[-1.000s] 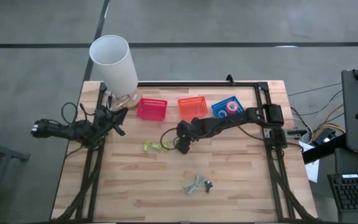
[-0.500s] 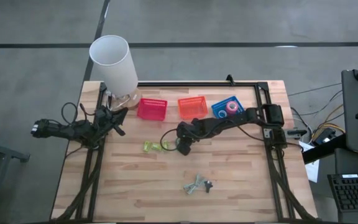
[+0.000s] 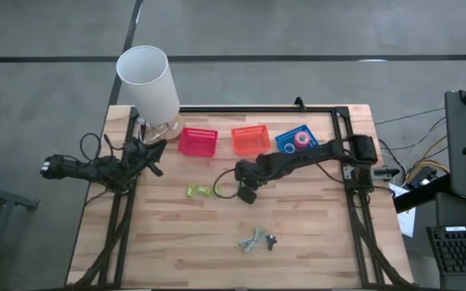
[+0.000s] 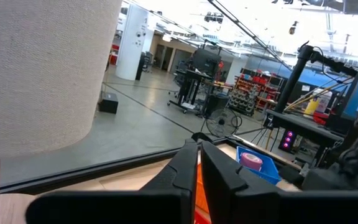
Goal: Pick and place Stapler, Stapler remover, tape
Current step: Put the green tape on the shelf
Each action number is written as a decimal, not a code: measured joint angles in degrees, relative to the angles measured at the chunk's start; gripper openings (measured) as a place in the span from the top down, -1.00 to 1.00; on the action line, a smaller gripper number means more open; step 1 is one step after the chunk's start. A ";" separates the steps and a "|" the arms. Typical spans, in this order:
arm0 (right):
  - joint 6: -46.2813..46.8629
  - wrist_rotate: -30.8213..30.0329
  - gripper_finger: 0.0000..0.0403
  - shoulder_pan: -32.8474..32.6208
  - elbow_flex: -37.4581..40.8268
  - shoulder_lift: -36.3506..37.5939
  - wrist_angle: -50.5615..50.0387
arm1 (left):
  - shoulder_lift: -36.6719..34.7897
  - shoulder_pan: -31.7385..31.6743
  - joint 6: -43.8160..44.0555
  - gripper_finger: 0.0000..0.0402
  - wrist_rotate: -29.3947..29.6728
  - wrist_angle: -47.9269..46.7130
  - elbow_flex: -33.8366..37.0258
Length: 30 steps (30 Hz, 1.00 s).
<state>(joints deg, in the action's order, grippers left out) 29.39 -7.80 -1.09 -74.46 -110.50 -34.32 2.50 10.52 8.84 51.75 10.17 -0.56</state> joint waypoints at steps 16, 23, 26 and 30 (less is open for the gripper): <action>2.20 -21.00 0.81 -0.93 0.07 11.59 -23.73 | 0.04 0.00 -0.01 0.88 0.00 0.00 -0.01; 4.60 -28.29 0.80 1.13 0.61 15.48 -29.00 | 0.11 0.00 -0.02 0.87 -0.01 -0.02 0.00; 4.56 -28.43 0.80 3.17 1.68 16.52 -29.01 | 0.11 0.00 -0.01 0.88 0.00 -0.03 -0.01; 4.11 -28.45 0.80 6.90 4.02 18.17 -29.00 | 0.13 0.00 -0.01 0.89 0.00 -0.02 0.00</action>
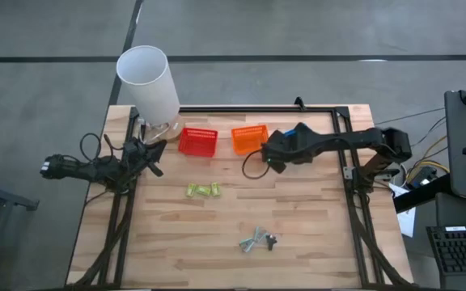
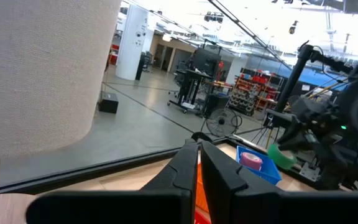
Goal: Pick and place Stapler, Stapler remover, tape
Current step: Put the green tape on the shelf
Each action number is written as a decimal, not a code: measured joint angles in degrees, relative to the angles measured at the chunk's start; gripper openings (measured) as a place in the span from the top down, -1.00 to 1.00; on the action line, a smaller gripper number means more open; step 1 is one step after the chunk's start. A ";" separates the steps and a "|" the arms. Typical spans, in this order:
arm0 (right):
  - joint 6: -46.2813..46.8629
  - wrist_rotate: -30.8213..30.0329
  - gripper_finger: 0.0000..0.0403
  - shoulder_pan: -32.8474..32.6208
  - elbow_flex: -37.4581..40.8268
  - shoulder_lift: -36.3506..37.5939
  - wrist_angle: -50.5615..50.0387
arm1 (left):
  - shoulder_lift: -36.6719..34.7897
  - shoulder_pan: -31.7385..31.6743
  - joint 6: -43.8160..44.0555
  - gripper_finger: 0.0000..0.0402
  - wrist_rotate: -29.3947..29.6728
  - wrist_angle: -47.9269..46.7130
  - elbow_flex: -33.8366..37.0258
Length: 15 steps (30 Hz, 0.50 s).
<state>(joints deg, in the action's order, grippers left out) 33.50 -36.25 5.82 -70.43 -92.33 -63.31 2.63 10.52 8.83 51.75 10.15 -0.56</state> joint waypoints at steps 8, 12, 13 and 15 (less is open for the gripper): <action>-2.30 0.01 0.80 8.76 5.88 1.36 1.85 | 0.00 0.00 0.00 0.88 0.00 0.01 -0.01; -5.03 0.02 0.80 11.53 8.74 1.35 5.80 | 0.00 0.00 0.01 0.88 0.00 0.00 0.00; -5.20 0.06 0.80 12.00 9.32 1.35 6.40 | 0.00 0.00 0.01 0.88 0.00 0.00 -0.02; -5.25 0.05 0.80 12.69 10.39 1.35 7.55 | 0.00 0.00 0.00 0.87 0.00 0.01 -0.01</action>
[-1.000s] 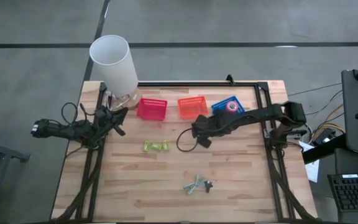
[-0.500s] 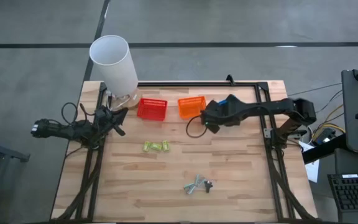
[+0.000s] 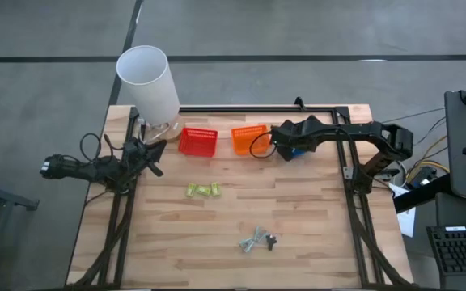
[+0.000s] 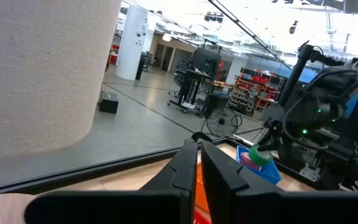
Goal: Pick and place Stapler, Stapler remover, tape
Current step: Put the green tape on the shelf, then put the black staple remover into the orange bin
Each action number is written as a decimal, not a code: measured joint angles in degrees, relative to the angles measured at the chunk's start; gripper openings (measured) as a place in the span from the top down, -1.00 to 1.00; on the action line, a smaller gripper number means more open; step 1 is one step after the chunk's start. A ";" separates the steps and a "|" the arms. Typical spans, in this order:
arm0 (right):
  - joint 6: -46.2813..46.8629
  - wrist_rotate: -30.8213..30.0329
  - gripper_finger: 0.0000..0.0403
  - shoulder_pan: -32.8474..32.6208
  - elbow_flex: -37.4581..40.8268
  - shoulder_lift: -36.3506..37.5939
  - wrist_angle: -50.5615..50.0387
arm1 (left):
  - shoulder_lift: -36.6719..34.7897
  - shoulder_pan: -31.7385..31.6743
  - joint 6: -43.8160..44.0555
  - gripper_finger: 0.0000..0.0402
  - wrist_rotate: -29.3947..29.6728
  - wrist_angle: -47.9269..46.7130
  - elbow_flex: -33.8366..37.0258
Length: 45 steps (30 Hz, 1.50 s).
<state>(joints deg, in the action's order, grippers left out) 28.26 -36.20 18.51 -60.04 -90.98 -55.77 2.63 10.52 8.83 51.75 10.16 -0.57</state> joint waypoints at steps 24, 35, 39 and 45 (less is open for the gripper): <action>-8.15 3.82 0.80 0.25 6.99 -0.04 15.14 | 0.00 0.00 0.01 0.88 0.00 -0.01 0.01; -8.28 3.68 0.77 0.25 7.24 -0.04 15.72 | 0.00 0.00 0.01 0.88 0.00 0.00 0.00; -7.46 3.69 0.61 0.25 7.24 -0.04 15.72 | 0.00 0.00 0.01 0.88 0.00 0.01 0.01; -6.62 3.64 0.26 0.24 6.55 -0.01 14.19 | 0.00 0.00 0.01 0.88 0.00 0.00 -0.01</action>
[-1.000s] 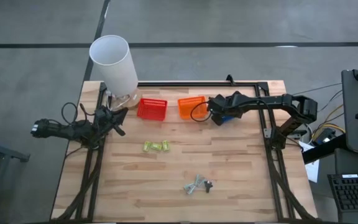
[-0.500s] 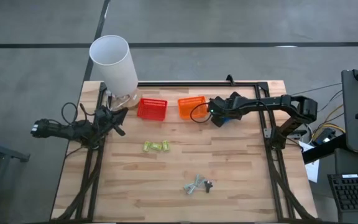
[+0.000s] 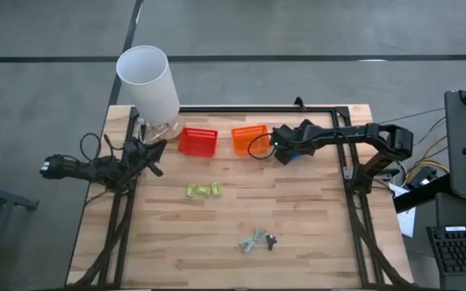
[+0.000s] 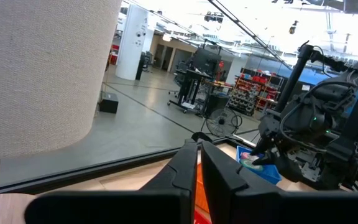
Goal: Pick and place Stapler, Stapler remover, tape
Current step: Put the black staple remover into the orange bin
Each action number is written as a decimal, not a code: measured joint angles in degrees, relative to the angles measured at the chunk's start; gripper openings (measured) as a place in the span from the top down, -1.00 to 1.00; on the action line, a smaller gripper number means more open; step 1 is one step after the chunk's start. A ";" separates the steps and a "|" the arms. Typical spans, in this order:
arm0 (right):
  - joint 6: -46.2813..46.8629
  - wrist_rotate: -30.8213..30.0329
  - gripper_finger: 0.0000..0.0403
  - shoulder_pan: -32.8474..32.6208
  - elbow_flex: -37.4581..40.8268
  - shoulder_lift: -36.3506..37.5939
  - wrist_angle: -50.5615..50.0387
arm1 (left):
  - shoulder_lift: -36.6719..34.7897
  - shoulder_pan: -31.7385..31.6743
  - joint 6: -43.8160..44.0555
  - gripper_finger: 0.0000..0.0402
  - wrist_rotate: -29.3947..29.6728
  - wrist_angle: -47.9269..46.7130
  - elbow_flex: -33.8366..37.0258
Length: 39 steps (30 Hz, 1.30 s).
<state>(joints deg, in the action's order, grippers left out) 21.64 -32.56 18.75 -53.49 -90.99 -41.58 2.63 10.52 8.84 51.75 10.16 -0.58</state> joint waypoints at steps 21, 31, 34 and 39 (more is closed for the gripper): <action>5.43 11.16 0.25 -5.43 -3.44 3.95 -4.93 | 0.00 0.00 0.00 0.87 0.00 0.01 0.02; 5.39 11.19 0.88 -12.79 -3.38 5.41 -4.63 | -0.02 0.00 0.00 0.87 0.00 0.01 0.02; 5.42 11.13 0.94 -15.43 -3.35 6.49 -3.70 | -0.01 0.00 0.00 0.88 0.00 0.01 0.01; 7.90 11.48 0.96 -21.22 -3.35 9.75 -2.52 | 0.00 0.00 0.00 0.87 0.00 -0.01 0.02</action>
<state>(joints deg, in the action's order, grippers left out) 29.54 -21.07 -2.46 -56.84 -81.24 -44.10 2.63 10.52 8.84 51.75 10.15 -0.56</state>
